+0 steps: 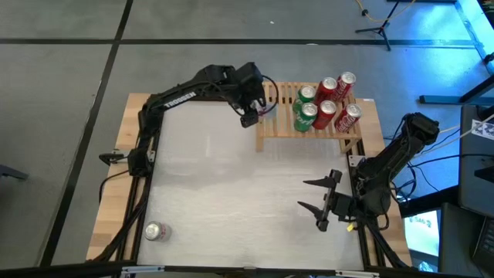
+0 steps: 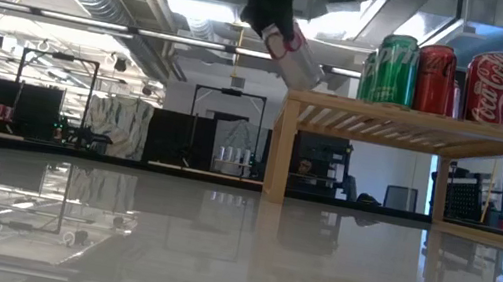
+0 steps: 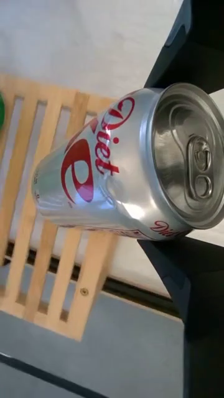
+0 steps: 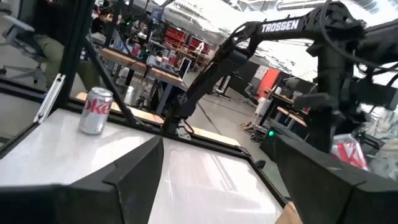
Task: Place canned beverage on shelf
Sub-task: Put the top silver soda can on the shelf
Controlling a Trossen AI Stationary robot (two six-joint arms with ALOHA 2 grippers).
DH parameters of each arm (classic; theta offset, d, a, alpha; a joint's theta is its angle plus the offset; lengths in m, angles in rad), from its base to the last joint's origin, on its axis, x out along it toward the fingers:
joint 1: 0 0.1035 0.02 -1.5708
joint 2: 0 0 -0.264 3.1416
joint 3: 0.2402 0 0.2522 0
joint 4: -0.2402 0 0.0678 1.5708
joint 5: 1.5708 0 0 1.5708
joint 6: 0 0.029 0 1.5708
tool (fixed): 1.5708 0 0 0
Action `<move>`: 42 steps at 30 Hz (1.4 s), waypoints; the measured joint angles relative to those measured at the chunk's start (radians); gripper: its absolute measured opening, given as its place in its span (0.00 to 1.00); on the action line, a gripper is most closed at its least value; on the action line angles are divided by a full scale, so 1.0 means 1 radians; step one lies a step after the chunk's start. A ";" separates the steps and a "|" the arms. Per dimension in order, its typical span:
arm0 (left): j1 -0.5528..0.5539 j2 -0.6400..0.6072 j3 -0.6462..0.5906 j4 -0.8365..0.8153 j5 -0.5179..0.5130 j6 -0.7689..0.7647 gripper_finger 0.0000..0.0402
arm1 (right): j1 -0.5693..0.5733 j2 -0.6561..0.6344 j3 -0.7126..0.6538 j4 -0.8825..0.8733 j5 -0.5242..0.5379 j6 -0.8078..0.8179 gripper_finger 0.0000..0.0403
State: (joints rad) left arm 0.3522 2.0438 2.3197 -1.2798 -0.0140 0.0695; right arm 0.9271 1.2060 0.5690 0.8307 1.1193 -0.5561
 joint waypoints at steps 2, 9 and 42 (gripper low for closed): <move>-0.018 -0.006 0.001 -0.002 0.002 0.009 0.71 | -0.017 0.000 0.000 -0.030 -0.003 0.024 0.75; -0.176 -0.044 0.001 -0.123 0.005 -0.013 0.71 | -0.122 0.003 0.000 -0.052 -0.012 0.133 0.75; -0.566 -0.040 -0.577 0.247 -0.021 -0.244 0.71 | -0.485 0.442 0.000 -0.222 -0.720 0.697 0.36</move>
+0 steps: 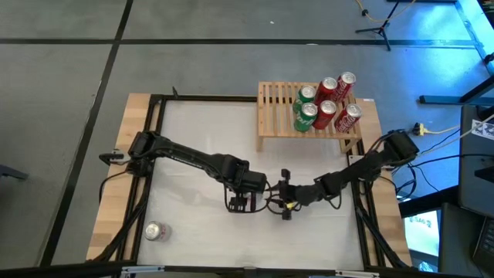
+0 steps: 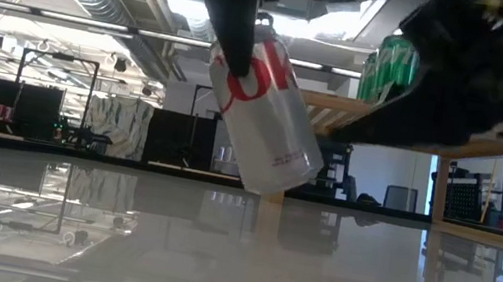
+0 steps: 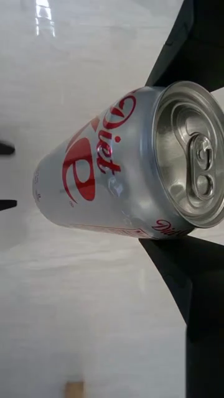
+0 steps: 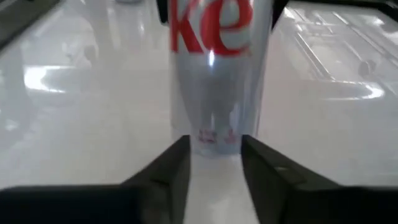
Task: Place canned beverage on shelf
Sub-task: Put the top silver soda can on the shelf
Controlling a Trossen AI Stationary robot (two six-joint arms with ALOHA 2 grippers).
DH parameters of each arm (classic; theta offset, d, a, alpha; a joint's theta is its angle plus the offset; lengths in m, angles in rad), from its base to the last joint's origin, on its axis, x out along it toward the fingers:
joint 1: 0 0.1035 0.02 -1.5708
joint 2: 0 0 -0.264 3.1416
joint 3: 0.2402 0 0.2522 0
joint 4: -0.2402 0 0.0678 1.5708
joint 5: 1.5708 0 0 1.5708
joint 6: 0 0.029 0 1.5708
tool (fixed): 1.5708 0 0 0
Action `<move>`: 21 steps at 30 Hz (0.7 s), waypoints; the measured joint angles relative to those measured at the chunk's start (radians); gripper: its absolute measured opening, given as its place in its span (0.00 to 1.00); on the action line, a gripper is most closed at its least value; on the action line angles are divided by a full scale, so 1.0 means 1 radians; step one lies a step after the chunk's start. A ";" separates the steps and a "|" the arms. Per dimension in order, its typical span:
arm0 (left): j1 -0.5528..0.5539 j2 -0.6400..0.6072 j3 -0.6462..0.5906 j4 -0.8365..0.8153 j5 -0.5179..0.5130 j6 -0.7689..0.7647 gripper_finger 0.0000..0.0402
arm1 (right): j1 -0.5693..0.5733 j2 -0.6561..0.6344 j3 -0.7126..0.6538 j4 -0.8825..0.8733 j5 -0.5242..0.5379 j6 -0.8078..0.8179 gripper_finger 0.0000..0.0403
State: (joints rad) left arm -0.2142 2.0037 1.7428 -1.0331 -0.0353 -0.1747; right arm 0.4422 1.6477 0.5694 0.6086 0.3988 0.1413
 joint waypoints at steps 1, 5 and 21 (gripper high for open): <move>0.000 0.000 -0.001 0.002 -0.001 0.001 0.71 | -0.001 0.011 0.000 0.000 0.002 0.000 0.32; -0.002 0.000 -0.001 0.033 -0.003 0.010 0.71 | 0.000 0.052 0.000 0.034 0.015 -0.019 0.18; -0.005 0.000 -0.002 0.152 -0.016 0.035 0.71 | 0.001 0.119 0.000 0.083 0.029 -0.043 0.06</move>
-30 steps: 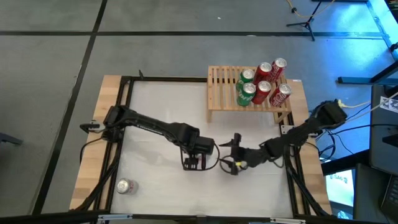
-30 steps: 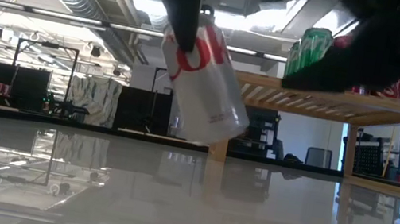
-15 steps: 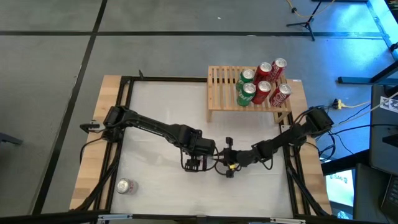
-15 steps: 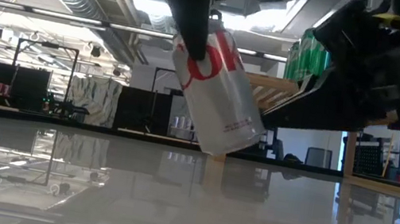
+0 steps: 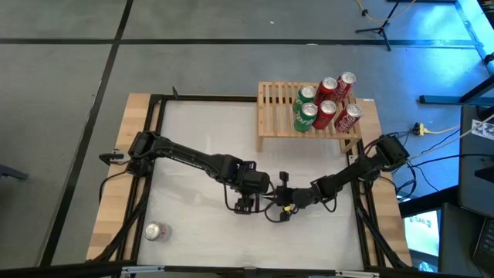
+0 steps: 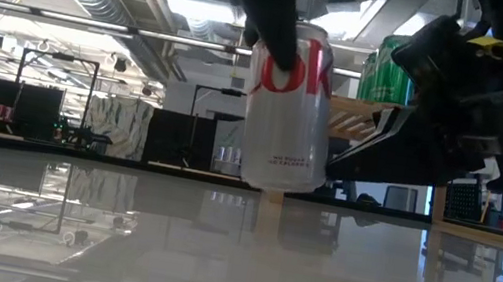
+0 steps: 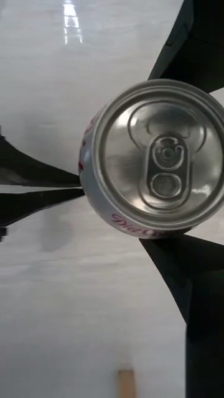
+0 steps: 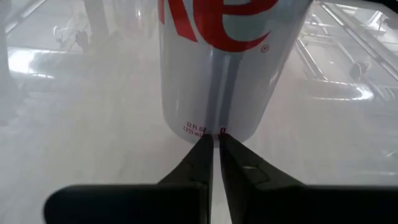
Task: Place canned beverage on shelf
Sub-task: Put the top silver soda can on the shelf
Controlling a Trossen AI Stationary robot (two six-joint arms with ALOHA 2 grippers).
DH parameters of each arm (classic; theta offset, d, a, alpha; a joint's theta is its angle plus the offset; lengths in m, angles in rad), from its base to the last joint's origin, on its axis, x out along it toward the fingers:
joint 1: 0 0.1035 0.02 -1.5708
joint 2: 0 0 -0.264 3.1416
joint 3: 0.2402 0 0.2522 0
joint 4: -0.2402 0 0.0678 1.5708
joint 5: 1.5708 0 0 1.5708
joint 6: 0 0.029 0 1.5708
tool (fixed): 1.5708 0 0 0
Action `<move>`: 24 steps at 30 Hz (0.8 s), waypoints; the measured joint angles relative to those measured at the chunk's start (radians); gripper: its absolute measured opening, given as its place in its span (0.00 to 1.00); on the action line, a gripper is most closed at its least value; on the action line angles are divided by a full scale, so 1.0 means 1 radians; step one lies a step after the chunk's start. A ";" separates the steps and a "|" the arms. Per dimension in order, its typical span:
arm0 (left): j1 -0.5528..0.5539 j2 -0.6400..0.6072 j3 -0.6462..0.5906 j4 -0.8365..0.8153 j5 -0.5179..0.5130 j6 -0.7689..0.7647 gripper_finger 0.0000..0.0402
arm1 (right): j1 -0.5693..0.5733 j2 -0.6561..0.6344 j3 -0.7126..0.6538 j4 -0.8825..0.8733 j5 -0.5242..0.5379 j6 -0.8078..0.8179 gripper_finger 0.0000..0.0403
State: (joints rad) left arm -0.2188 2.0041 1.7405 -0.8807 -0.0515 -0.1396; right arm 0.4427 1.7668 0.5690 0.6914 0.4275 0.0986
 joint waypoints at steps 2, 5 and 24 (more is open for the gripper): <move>0.000 0.000 0.000 0.016 -0.013 0.004 0.71 | 0.000 0.000 0.000 -0.001 0.002 0.000 0.06; 0.000 0.000 0.000 0.033 -0.026 0.012 0.71 | 0.000 0.000 0.000 0.000 0.006 0.006 0.06; -0.071 -0.008 -0.131 0.089 -0.084 -0.028 0.71 | 0.002 -0.103 0.001 0.001 -0.046 0.047 0.60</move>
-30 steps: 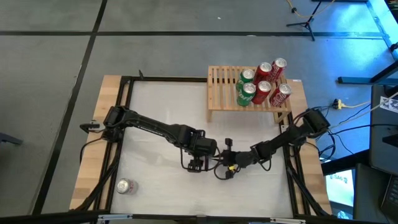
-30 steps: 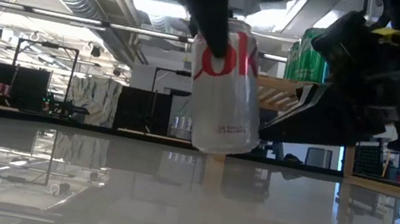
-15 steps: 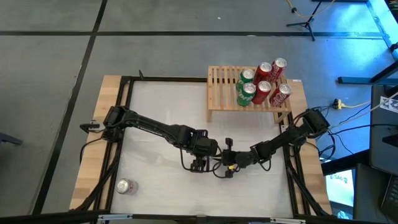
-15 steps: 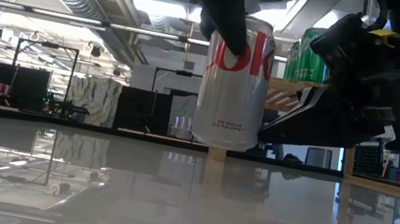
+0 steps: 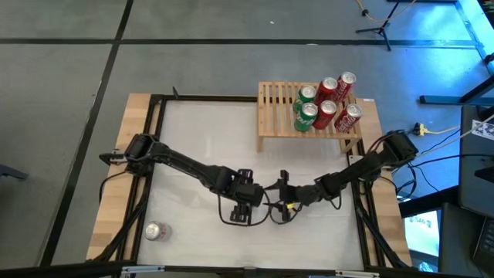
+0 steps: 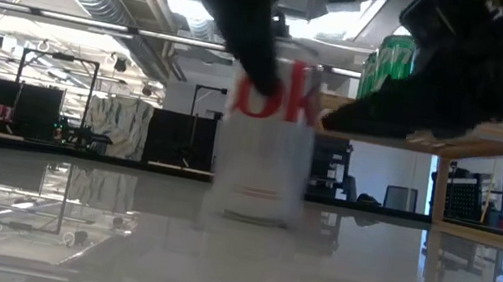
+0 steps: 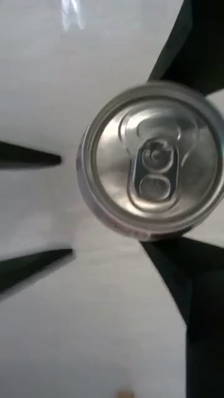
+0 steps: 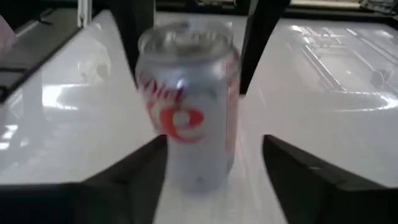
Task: Place canned beverage on shelf
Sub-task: Put the top silver soda can on the shelf
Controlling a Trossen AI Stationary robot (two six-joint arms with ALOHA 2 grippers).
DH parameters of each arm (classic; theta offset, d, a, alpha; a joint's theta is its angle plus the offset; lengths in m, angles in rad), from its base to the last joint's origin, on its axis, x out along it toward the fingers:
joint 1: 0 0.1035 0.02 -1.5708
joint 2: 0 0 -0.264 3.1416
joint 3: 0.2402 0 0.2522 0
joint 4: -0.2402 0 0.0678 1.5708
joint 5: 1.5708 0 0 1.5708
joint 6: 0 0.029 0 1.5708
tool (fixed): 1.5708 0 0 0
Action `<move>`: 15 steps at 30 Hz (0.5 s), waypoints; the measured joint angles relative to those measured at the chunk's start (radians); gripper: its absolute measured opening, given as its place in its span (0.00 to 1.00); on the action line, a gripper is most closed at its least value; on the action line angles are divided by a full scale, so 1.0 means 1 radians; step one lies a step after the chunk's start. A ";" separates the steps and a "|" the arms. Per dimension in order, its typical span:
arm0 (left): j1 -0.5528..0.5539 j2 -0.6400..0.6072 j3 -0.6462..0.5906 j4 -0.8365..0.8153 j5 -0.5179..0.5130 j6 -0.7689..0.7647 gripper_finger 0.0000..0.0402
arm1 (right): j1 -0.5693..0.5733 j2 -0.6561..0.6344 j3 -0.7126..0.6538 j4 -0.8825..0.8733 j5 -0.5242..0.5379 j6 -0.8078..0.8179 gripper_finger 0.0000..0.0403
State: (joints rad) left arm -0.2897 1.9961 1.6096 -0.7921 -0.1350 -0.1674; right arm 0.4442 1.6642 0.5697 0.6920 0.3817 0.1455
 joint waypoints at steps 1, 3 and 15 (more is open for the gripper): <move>-0.003 -0.001 -0.012 0.021 -0.001 -0.005 0.71 | 0.000 -0.006 0.000 0.003 0.000 0.000 0.65; -0.006 -0.002 -0.027 0.051 -0.001 -0.007 0.71 | 0.000 -0.007 0.000 0.022 0.000 0.000 0.75; -0.005 0.006 0.020 0.036 0.024 0.019 0.81 | 0.000 -0.007 0.001 0.017 -0.001 -0.011 0.97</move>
State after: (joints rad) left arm -0.2951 2.0022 1.6291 -0.7563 -0.1114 -0.1481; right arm 0.4446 1.6569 0.5709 0.7085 0.3809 0.1350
